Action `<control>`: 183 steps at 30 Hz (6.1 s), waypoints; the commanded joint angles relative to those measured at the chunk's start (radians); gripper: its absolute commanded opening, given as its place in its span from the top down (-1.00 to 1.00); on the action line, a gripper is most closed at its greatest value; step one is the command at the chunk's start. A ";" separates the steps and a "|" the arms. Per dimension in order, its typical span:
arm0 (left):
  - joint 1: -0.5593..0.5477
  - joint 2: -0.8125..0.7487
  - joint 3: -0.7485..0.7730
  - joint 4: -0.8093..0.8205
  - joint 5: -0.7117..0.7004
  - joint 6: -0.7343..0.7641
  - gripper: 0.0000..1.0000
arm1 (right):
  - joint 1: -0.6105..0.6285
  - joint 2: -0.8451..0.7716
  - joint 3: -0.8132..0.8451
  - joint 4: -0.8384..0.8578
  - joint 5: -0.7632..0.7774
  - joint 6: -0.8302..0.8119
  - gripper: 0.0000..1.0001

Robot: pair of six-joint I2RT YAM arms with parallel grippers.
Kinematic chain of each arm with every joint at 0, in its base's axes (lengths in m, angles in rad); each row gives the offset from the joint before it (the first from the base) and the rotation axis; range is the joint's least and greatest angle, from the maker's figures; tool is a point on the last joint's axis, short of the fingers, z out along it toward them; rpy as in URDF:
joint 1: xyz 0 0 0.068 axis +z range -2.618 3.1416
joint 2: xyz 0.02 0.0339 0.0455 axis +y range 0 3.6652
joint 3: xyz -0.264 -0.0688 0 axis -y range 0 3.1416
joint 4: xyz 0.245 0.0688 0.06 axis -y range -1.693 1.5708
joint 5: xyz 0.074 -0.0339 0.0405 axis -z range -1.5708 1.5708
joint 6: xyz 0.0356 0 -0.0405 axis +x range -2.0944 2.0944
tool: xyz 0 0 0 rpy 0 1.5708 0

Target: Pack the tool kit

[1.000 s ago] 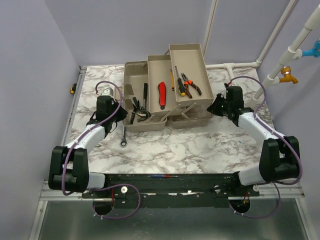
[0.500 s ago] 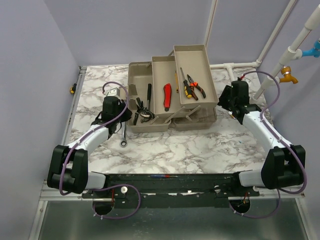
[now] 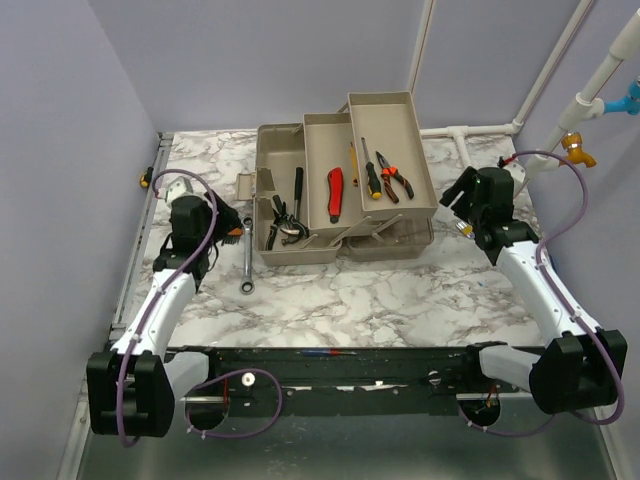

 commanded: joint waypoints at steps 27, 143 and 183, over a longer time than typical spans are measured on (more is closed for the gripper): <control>0.109 0.952 0.835 -0.758 0.111 0.271 -0.50 | -0.002 -0.044 0.033 0.051 -0.102 0.026 -0.44; -0.214 0.334 0.237 -0.151 0.077 0.107 1.00 | -0.034 0.062 0.144 -0.141 -0.190 -0.187 0.99; -0.347 0.302 0.191 -0.079 0.201 -0.004 1.00 | 1.052 0.766 1.044 -0.629 1.091 -0.423 0.77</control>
